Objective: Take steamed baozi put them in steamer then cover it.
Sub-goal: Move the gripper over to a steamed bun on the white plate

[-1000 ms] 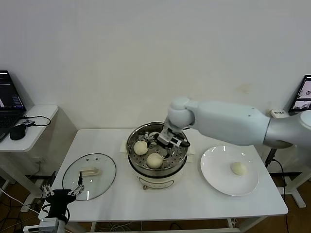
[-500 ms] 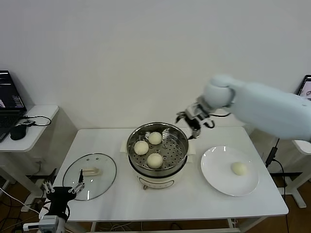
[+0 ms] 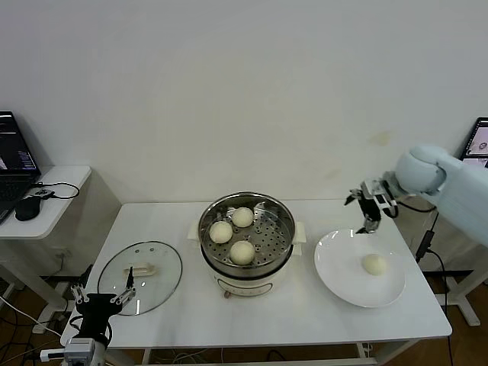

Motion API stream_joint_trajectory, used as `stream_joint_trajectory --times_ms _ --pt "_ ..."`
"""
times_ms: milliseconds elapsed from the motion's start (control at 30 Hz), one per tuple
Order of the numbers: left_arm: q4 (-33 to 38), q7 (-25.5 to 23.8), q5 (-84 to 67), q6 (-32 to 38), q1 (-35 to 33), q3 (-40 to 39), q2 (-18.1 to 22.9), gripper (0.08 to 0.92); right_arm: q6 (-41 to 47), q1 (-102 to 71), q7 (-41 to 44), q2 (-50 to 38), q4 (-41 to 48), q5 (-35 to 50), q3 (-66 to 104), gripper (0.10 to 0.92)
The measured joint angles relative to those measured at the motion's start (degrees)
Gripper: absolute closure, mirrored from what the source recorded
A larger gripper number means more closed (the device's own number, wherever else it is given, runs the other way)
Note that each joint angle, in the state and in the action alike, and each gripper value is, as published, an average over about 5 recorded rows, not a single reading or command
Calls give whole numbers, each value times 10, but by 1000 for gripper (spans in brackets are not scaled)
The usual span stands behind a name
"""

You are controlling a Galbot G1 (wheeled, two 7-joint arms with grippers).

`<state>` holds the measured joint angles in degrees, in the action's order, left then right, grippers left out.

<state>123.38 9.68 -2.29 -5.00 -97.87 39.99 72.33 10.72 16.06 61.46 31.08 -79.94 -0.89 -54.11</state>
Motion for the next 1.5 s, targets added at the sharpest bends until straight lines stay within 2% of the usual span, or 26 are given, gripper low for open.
stream_joint_trajectory --times_ms 533,1167,1267,1500 --pt "-7 2 0 0 -3 6 4 177 -17 -197 -6 19 96 -103 153 202" --pt "-14 2 -1 1 -1 8 5 177 -29 -261 -18 83 187 -164 215 203" --pt "-15 2 -1 1 -1 8 5 177 -29 -265 -18 91 198 -170 219 219" --pt "-16 2 -1 1 -1 7 6 177 -29 -270 -17 102 213 -178 227 333"
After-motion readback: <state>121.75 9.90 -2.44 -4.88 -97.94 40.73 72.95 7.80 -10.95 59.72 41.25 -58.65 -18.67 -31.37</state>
